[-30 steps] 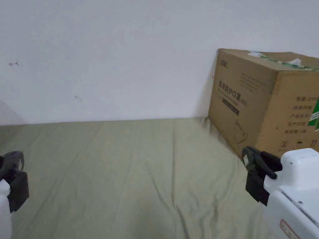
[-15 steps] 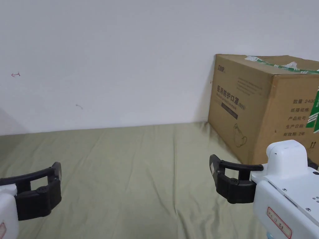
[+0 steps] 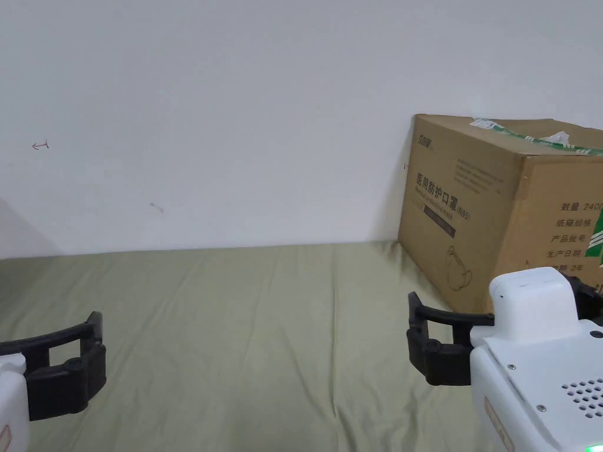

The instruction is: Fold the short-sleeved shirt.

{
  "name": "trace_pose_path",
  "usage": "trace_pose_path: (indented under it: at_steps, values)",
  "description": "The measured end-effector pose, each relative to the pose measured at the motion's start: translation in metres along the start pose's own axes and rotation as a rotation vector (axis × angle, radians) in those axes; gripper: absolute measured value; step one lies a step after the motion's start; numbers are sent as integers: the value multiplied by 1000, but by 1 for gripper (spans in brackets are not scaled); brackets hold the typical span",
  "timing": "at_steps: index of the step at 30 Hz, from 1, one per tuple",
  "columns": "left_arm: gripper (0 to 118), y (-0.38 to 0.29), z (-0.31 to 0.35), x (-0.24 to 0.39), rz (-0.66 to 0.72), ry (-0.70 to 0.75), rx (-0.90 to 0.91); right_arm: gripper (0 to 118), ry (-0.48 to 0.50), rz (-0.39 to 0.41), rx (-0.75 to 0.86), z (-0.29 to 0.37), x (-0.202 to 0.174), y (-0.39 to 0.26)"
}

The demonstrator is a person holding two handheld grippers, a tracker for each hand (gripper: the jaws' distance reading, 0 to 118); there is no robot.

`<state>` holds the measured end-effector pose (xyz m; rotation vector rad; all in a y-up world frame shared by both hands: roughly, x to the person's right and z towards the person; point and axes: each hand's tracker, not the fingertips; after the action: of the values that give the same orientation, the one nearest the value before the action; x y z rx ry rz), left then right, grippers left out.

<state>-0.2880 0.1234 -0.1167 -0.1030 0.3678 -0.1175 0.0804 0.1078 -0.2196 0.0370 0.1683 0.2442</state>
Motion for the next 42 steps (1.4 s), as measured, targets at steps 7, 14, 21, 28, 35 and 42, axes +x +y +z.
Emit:
trace_pose_path:
  at_steps: [7, 14, 21, 28, 35, 42]
  values:
    - [118, -5, -4, -4, 14, 11, -22, 118, 113, -132, -50, -3, 1, 8]
    - [118, -7, -6, -6, 10, 21, -31, 118, 129, -190, -20, -4, 12, 13]
    - [118, -7, -5, -9, 15, 28, -29, 118, 141, -166, 1, -1, 13, 14]
    - [118, -3, -8, -9, -29, 29, -20, 118, 119, -229, -28, -10, 23, 16]
    - [118, 2, -7, -12, -9, 29, 1, 118, 115, -183, -5, -9, 19, 22]
    - [118, 1, -11, -12, 3, 44, -13, 118, 142, -182, -35, -13, 18, 22]
